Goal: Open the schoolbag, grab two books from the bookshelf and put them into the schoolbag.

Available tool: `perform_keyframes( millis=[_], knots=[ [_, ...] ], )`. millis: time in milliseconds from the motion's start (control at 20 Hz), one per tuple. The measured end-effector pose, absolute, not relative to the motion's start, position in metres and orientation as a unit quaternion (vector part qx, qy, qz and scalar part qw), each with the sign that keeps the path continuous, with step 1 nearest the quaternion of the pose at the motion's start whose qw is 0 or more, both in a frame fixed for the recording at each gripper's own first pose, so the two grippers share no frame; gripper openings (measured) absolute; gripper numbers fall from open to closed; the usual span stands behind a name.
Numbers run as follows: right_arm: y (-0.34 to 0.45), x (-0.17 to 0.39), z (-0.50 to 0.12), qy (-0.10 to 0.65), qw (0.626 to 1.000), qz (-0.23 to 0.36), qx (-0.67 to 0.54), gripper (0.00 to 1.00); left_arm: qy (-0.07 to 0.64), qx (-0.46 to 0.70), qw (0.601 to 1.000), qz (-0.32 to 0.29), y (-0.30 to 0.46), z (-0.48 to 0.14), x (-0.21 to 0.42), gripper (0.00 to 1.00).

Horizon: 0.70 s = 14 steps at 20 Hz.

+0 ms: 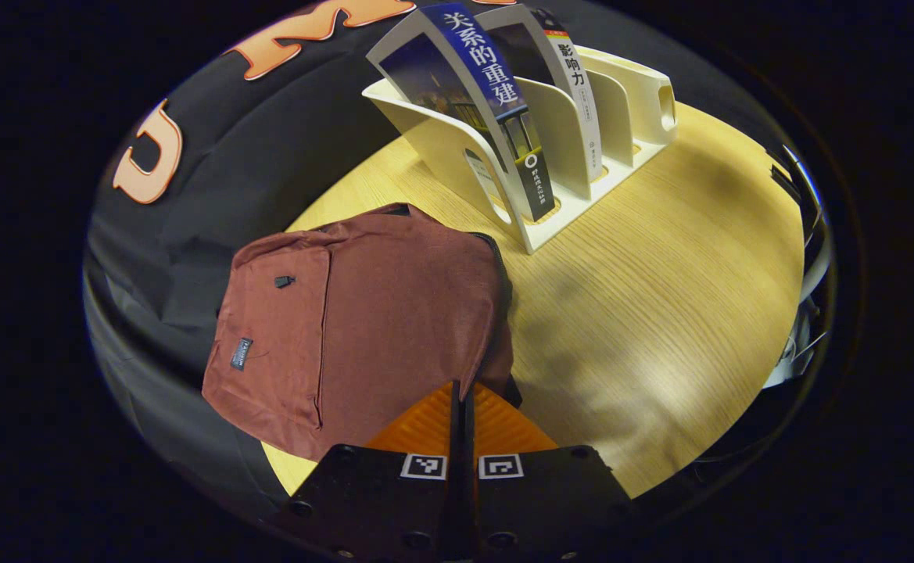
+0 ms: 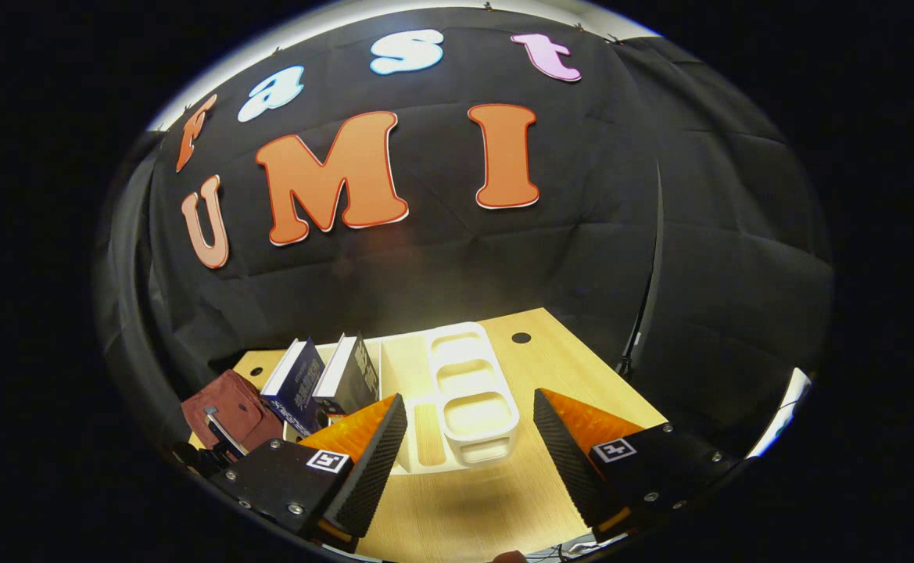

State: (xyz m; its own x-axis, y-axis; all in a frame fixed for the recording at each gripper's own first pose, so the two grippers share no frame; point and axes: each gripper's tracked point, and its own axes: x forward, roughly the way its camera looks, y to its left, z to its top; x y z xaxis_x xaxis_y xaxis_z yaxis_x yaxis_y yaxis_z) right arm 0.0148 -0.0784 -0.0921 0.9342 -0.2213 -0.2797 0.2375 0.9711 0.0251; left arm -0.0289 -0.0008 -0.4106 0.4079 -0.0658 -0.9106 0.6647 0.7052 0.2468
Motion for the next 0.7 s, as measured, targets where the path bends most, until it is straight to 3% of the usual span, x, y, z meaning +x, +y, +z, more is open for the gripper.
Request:
perform_keyframes(
  millis=[300, 700],
  knots=[
    [-0.067, 0.014, -0.077, 0.132, 0.988, -0.064, 0.042, 0.97, 0.522, 0.224, 0.787, -0.243, 0.013, -0.343, -0.005, 0.01],
    [-0.042, 0.005, -0.082, 0.169, 0.976, -0.120, 0.065, 0.97, 0.443, 0.202, 0.829, -0.277, 0.055, -0.221, 0.069, 0.01]
  ],
)
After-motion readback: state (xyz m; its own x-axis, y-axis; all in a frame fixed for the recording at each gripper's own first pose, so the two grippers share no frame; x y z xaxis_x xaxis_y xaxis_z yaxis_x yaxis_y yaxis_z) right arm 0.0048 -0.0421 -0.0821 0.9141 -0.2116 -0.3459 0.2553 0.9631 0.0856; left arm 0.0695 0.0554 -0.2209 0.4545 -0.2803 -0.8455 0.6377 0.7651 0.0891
